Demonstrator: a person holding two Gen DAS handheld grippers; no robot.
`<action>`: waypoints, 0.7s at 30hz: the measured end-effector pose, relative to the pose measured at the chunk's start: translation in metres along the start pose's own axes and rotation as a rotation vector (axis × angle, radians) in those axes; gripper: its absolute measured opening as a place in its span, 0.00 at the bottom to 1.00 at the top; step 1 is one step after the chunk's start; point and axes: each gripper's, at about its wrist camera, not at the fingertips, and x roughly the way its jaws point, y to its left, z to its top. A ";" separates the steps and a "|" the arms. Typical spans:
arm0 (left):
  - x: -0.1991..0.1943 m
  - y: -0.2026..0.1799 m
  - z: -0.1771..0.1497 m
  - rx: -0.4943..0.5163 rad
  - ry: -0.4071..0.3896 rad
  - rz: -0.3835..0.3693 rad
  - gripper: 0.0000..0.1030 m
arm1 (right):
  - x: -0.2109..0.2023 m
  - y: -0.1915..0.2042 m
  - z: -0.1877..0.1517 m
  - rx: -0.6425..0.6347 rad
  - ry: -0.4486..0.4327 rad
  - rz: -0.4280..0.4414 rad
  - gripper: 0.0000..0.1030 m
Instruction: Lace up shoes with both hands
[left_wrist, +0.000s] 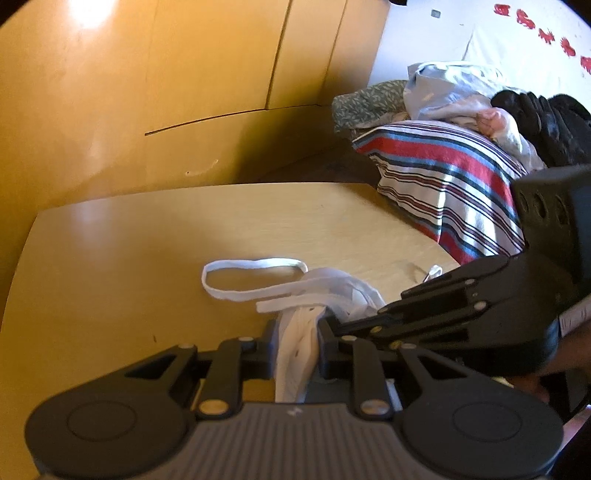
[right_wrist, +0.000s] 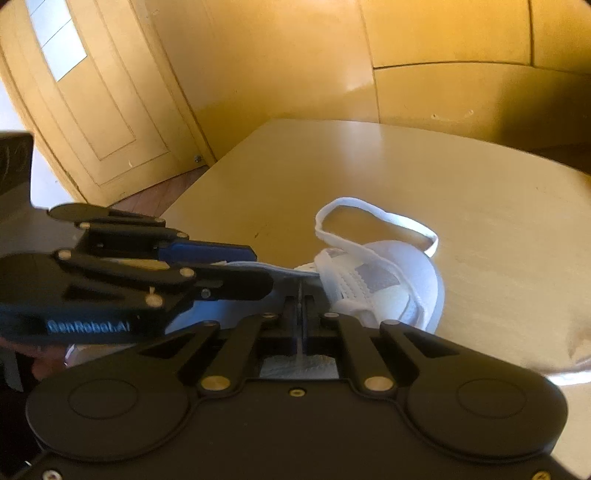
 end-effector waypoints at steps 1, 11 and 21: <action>0.000 0.000 0.000 0.000 0.000 0.001 0.22 | 0.001 -0.005 0.000 0.033 0.005 0.014 0.00; 0.000 0.003 0.001 -0.003 -0.002 0.005 0.22 | 0.002 -0.009 0.000 0.064 -0.013 0.020 0.00; 0.000 0.001 0.000 0.003 0.004 -0.002 0.22 | 0.003 -0.007 0.001 0.054 -0.012 0.010 0.00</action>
